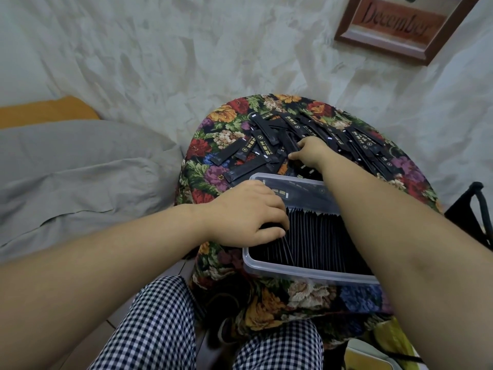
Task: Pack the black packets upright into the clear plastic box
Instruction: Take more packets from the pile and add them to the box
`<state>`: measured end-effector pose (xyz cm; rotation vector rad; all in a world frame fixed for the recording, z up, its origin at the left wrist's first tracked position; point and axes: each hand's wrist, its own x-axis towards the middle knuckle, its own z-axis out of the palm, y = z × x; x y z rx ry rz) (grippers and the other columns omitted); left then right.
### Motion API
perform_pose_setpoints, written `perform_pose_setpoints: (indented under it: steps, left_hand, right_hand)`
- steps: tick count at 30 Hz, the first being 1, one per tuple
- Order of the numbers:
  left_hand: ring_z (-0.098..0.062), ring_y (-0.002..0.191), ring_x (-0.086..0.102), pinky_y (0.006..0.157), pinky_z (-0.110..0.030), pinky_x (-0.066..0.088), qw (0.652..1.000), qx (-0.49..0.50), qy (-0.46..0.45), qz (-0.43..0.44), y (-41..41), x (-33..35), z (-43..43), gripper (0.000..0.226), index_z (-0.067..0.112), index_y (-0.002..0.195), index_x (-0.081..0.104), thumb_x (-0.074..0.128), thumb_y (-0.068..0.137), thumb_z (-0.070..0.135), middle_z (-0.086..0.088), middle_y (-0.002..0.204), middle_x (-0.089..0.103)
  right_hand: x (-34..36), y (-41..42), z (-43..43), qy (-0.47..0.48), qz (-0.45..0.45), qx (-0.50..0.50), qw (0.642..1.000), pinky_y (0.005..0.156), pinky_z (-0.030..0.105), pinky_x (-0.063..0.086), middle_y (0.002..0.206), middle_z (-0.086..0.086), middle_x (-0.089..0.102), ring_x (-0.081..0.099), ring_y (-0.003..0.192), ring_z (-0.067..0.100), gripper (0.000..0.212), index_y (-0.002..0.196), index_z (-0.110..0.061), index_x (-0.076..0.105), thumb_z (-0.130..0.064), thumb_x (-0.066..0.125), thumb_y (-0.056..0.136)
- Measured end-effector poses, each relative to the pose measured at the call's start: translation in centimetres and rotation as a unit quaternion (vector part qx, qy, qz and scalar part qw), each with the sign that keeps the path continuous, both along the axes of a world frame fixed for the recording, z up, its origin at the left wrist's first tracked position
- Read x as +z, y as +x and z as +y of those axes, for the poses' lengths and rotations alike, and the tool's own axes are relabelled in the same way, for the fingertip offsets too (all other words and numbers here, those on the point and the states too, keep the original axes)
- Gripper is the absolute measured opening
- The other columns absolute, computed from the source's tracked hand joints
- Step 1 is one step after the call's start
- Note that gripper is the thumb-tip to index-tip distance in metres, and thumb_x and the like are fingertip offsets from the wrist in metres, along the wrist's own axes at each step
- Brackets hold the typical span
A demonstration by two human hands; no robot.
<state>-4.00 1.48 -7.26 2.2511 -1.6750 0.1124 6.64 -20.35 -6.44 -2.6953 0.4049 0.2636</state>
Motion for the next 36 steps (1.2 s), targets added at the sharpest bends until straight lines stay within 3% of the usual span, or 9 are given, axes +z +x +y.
perform_pose_setpoints:
  steps: [6, 10, 14, 17, 19, 23, 27, 29, 36]
  left_hand:
    - [-0.019, 0.093, 0.061, 0.088, -0.029, 0.030, 1.000, 0.006, 0.008, 0.001, -0.1, 0.1, 0.1, 0.043, 0.023, 0.101, 0.072, 0.035, 0.092, 0.044, 0.003, 0.102, 0.068]
    - [-0.017, 0.098, 0.059, 0.090, -0.030, 0.030, 1.000, 0.008, 0.021, 0.013, -0.1, 0.1, 0.1, 0.047, 0.024, 0.104, 0.071, 0.032, 0.092, 0.046, 0.004, 0.105, 0.067]
    - [-0.016, 0.105, 0.056, 0.093, -0.029, 0.028, 0.999, 0.007, 0.043, 0.015, 0.0, 0.3, 0.1, 0.052, 0.026, 0.108, 0.069, 0.026, 0.091, 0.049, 0.006, 0.110, 0.066]
    - [-0.014, 0.107, 0.053, 0.094, -0.029, 0.028, 0.998, 0.007, 0.067, 0.015, 0.1, 0.6, 0.0, 0.056, 0.028, 0.110, 0.068, 0.022, 0.089, 0.052, 0.007, 0.114, 0.064]
    - [-0.013, 0.106, 0.052, 0.093, -0.028, 0.027, 0.997, 0.005, 0.075, 0.014, 0.1, 0.7, -0.1, 0.058, 0.028, 0.111, 0.067, 0.020, 0.088, 0.053, 0.008, 0.113, 0.063]
    - [-0.013, 0.108, 0.052, 0.093, -0.027, 0.026, 0.996, 0.006, 0.084, 0.002, 0.0, 0.8, -0.1, 0.061, 0.028, 0.112, 0.067, 0.017, 0.087, 0.054, 0.008, 0.115, 0.063]
    - [-0.011, 0.111, 0.051, 0.096, -0.027, 0.026, 0.995, 0.012, 0.095, 0.000, 0.0, 0.9, -0.2, 0.066, 0.028, 0.114, 0.065, 0.013, 0.085, 0.056, 0.009, 0.118, 0.061]
    - [-0.010, 0.112, 0.049, 0.096, -0.024, 0.023, 0.995, 0.017, 0.100, 0.001, -0.1, 1.0, -0.2, 0.069, 0.029, 0.115, 0.064, 0.011, 0.083, 0.058, 0.010, 0.120, 0.059]
    - [-0.010, 0.109, 0.046, 0.096, -0.025, 0.021, 0.994, 0.033, 0.102, 0.007, -0.4, 1.1, -0.2, 0.073, 0.030, 0.116, 0.063, 0.008, 0.080, 0.060, 0.011, 0.121, 0.053]
  right_hand:
    - [2.1, -1.4, 0.4, 0.139, -0.193, -0.096, 0.967, 0.081, 0.046, 0.054, 0.102, 0.011, 0.059, 0.062, 0.080, 0.026, 0.025, 0.120, -0.007, 0.050, -0.018, 0.040, 0.100]
    - [5.1, -6.3, 2.2, 0.157, -0.269, -0.041, 0.949, 0.072, 0.043, 0.050, 0.087, 0.003, 0.059, 0.052, 0.068, 0.019, 0.016, 0.107, -0.018, 0.049, -0.013, 0.036, 0.099]
    - [6.1, -13.8, 3.9, 0.262, -0.182, 0.016, 0.948, 0.058, 0.030, 0.048, 0.091, 0.001, 0.061, 0.053, 0.062, 0.013, 0.033, 0.119, -0.028, 0.043, -0.003, 0.037, 0.098]
    - [5.2, -18.0, 4.3, 0.304, -0.141, -0.017, 0.942, 0.067, 0.032, 0.054, 0.092, 0.000, 0.067, 0.061, 0.071, 0.015, 0.030, 0.122, -0.022, 0.041, -0.004, 0.041, 0.098]
    - [4.4, -19.7, 4.5, 0.287, -0.122, -0.064, 0.948, 0.072, 0.038, 0.053, 0.092, -0.003, 0.069, 0.061, 0.076, 0.015, 0.020, 0.111, -0.023, 0.043, -0.008, 0.044, 0.098]
    - [3.5, -21.4, 5.3, 0.188, -0.085, -0.078, 0.975, 0.052, 0.029, 0.037, 0.097, -0.006, 0.067, 0.050, 0.058, 0.010, 0.013, 0.102, -0.026, 0.041, -0.014, 0.045, 0.097]
    - [2.9, -21.5, 6.2, 0.095, -0.036, -0.040, 0.994, 0.079, 0.034, 0.048, 0.121, 0.002, 0.057, 0.059, 0.097, 0.018, 0.036, 0.131, -0.020, 0.041, -0.013, 0.047, 0.096]
    - [3.0, -21.4, 6.3, 0.095, -0.028, -0.035, 0.994, 0.089, 0.029, 0.046, 0.128, 0.001, 0.054, 0.055, 0.110, 0.018, 0.040, 0.133, -0.021, 0.044, -0.012, 0.052, 0.095]
    - [3.0, -21.9, 6.3, 0.172, -0.028, -0.011, 0.985, 0.078, 0.025, 0.049, 0.106, -0.004, 0.068, 0.063, 0.096, 0.014, 0.037, 0.122, -0.024, 0.062, -0.012, 0.064, 0.087]
